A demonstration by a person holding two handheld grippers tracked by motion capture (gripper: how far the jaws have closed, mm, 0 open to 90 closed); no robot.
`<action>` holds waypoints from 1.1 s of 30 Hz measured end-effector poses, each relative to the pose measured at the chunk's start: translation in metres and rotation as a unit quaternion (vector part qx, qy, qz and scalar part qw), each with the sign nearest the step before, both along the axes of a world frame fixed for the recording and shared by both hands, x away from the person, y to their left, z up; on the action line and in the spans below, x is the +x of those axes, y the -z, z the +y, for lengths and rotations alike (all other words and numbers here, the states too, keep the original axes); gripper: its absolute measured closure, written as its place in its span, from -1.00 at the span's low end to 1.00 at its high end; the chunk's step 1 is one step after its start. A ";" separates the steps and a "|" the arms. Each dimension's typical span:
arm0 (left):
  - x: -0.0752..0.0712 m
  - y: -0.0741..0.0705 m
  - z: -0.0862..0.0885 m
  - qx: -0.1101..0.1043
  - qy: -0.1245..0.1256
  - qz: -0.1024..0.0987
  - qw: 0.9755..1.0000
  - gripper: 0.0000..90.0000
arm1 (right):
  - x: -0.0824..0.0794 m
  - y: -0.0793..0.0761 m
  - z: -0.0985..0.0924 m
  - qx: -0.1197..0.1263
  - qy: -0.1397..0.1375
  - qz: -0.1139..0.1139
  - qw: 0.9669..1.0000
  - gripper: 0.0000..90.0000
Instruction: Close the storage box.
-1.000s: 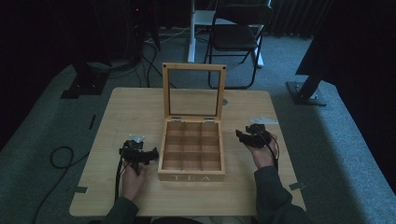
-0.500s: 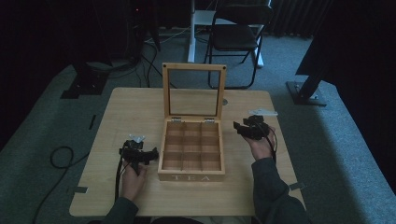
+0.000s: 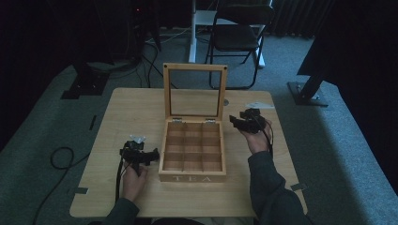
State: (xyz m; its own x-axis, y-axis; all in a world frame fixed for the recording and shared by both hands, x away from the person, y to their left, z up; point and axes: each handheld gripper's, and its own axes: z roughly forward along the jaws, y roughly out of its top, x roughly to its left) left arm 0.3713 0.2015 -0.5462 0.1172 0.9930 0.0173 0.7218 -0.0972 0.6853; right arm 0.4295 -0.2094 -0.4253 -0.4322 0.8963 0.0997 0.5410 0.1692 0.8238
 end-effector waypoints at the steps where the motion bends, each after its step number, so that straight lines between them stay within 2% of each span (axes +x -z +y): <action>1: 0.000 0.000 0.000 0.000 0.000 0.000 1.000 -0.96 | 0.002 -0.001 0.001 0.001 0.000 0.000 1.000 0.03; 9: 0.000 0.000 0.000 -0.001 0.000 0.000 1.000 -0.97 | 0.014 -0.007 0.009 0.000 -0.003 -0.004 1.000 0.01; 17: 0.000 0.000 0.000 -0.001 0.000 0.000 1.000 -0.97 | 0.024 -0.016 0.014 0.001 -0.009 -0.018 1.000 -0.03; 22: 0.000 0.000 0.000 -0.001 -0.001 -0.001 1.000 -0.96 | 0.032 -0.017 0.018 -0.003 -0.008 -0.016 1.000 -0.05; 26: 0.000 0.000 0.000 -0.002 -0.001 -0.001 1.000 -0.96 | 0.036 -0.020 0.022 0.003 -0.008 -0.019 1.000 -0.06; 31: 0.000 0.000 0.000 -0.002 -0.001 -0.001 1.000 -0.96 | 0.044 -0.026 0.033 -0.003 -0.031 -0.029 0.999 -0.13; 33: 0.000 0.000 0.000 -0.002 -0.001 0.000 1.000 -0.97 | 0.048 -0.028 0.036 -0.004 -0.032 -0.028 0.999 -0.14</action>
State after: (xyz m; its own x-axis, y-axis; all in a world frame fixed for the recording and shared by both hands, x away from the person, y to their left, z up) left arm 0.3713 0.2013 -0.5463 0.1158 0.9932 0.0141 0.7216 -0.0939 0.6859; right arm 0.4777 -0.1736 -0.3977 -0.4936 0.8671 0.0667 0.4815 0.2086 0.8513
